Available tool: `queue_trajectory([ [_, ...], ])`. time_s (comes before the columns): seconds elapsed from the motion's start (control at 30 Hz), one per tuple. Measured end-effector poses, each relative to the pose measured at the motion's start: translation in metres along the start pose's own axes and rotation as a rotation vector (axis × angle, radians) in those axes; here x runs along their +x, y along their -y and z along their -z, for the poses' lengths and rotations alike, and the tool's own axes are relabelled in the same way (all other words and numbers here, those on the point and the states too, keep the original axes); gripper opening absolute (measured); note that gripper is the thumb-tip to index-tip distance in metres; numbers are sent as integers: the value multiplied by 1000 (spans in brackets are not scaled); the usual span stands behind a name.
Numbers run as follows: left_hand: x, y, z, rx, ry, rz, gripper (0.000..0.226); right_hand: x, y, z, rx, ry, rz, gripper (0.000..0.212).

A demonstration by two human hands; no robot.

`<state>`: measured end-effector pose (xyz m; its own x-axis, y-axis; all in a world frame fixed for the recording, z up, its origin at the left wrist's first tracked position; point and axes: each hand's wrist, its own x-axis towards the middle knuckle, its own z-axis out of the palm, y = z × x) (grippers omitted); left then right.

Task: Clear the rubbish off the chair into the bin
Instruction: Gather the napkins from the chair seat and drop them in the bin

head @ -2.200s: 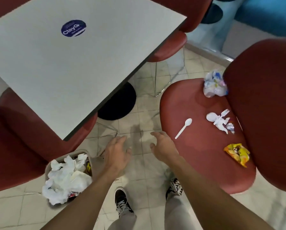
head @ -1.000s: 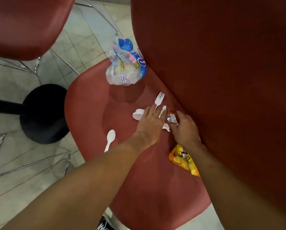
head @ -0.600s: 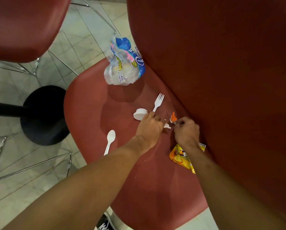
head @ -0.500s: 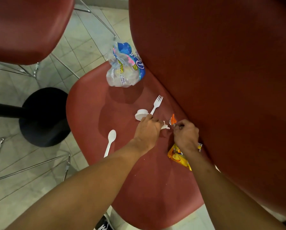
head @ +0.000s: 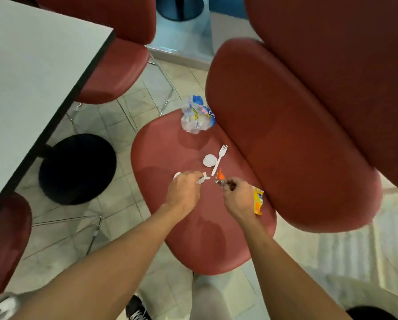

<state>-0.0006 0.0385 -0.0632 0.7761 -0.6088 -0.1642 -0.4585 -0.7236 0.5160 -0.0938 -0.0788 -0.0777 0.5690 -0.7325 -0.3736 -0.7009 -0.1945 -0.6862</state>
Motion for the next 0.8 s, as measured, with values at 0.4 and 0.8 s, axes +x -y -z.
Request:
queue_trajectory([
  [0.4,-158,75,126,-157,-161,-3,13,-183,79,-37,10,-24,170,17],
  [0.8,-313,185,166,-244,-248,344,24,-306,95,-135,-84,205,280,20],
])
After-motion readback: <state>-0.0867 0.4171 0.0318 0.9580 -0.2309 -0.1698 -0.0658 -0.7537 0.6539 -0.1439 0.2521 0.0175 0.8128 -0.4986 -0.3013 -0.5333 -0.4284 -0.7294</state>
